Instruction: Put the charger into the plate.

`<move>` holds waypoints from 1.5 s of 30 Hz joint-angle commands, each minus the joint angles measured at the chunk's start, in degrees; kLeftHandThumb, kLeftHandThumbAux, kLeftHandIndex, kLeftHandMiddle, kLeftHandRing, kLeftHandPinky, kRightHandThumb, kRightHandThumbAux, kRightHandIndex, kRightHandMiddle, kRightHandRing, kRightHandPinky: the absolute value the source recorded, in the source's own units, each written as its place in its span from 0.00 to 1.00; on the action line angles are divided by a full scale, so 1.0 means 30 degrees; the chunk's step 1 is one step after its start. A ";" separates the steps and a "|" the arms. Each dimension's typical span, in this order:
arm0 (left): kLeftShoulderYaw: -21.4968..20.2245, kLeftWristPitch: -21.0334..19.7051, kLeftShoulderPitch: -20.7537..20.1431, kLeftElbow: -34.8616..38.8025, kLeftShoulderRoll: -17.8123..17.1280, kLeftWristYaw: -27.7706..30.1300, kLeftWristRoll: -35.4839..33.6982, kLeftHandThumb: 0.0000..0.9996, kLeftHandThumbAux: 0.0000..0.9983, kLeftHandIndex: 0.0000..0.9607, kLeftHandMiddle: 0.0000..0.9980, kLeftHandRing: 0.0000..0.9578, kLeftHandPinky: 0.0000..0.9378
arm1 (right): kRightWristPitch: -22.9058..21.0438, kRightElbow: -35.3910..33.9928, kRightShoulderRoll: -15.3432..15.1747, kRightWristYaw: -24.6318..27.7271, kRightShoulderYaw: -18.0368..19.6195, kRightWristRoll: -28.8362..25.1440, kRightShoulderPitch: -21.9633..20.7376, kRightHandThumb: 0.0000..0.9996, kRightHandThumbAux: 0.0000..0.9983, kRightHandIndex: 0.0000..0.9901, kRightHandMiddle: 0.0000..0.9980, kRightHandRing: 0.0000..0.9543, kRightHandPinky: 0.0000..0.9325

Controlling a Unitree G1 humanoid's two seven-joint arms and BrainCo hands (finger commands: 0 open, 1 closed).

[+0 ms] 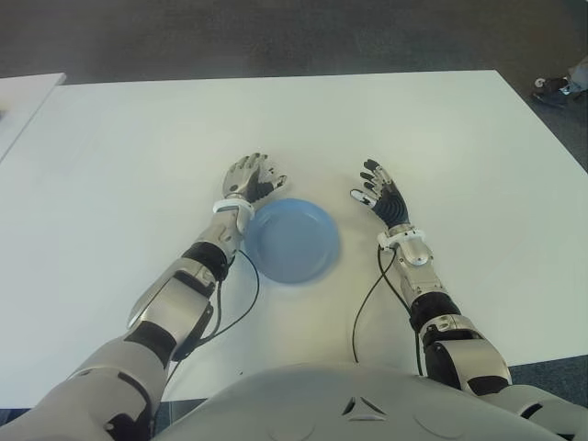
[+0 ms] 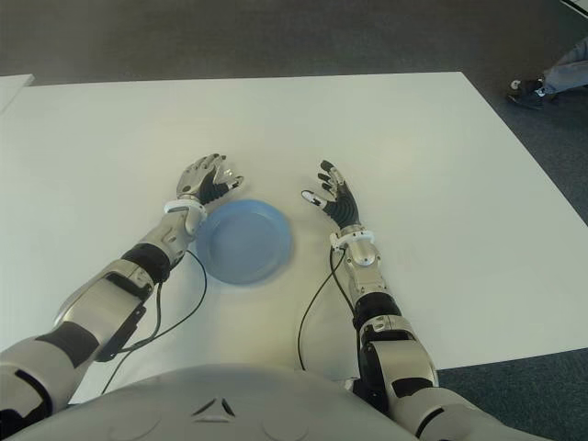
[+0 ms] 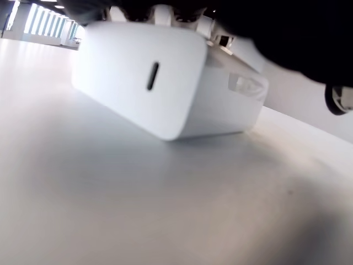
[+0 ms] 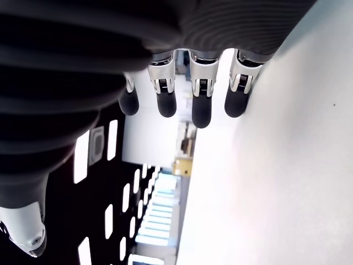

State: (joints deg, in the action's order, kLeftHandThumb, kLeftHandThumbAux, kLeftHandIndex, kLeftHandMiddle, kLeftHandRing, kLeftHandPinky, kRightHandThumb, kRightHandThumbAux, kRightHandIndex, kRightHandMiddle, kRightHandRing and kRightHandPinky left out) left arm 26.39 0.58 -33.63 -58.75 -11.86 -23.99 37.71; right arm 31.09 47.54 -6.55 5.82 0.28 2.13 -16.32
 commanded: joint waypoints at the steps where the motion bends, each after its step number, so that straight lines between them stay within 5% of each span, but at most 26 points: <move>1: -0.0178 0.0323 0.0025 -0.0822 0.0084 0.0699 -0.0443 0.14 0.18 0.00 0.00 0.00 0.00 | -0.1216 0.1023 0.0423 0.0428 -0.0355 0.0124 0.1546 0.15 0.62 0.07 0.10 0.12 0.18; 45: 0.0242 0.2627 0.1042 -0.4118 -0.1212 -0.2258 -0.0152 0.11 0.28 0.00 0.00 0.00 0.00 | -0.1711 -0.0411 0.0091 0.1288 0.0008 -0.0487 0.2407 0.15 0.64 0.10 0.11 0.12 0.17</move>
State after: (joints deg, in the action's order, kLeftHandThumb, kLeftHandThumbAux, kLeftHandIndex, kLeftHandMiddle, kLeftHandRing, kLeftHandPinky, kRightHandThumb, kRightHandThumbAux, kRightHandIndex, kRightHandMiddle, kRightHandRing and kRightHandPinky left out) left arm 26.00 9.23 -33.85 -68.82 -15.06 -30.41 36.20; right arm 30.05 43.71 -6.87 9.01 0.60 0.71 -13.75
